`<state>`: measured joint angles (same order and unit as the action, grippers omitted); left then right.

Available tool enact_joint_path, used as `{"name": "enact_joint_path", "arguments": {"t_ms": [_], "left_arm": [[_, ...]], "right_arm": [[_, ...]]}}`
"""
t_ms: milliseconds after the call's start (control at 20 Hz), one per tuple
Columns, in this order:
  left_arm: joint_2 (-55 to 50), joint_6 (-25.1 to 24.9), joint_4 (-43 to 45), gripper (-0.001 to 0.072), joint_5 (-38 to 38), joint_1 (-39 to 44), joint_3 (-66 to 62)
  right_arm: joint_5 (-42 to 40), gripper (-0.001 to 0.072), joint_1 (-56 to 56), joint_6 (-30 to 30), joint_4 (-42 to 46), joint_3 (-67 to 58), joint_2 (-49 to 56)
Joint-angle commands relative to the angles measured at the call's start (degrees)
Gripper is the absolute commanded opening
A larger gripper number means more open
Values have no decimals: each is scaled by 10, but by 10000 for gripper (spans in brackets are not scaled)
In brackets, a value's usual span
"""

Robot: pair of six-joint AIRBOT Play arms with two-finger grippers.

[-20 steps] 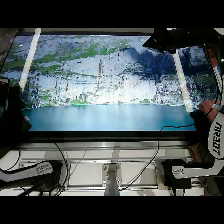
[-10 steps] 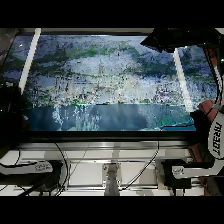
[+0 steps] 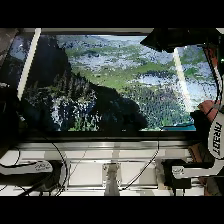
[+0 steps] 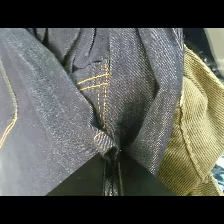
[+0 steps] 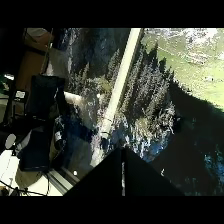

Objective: Fold the clothes and pants, and hang the long-sleeved shirts on hangers.

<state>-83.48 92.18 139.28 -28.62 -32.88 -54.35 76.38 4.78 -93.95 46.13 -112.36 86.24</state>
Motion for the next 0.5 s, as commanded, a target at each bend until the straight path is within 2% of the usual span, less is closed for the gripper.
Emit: {"name": "enact_joint_path", "arguments": {"t_ms": [0,100,300,400,450], "left_arm": [[17,2,-5,13,-1,20,-1],[48,12,-5,12,0,48,-2],[137,168,-69,13,2,96,-37],[193,231,-145,12,24,108,-61],[223,242,-190,12,46,114,-71]], "right_arm": [[-12,26,0,0,-1,0,0],[-12,26,0,0,-1,0,0],[-12,26,0,1,-2,0,0],[-12,26,0,1,1,0,0],[-12,26,0,1,1,0,0]]}}
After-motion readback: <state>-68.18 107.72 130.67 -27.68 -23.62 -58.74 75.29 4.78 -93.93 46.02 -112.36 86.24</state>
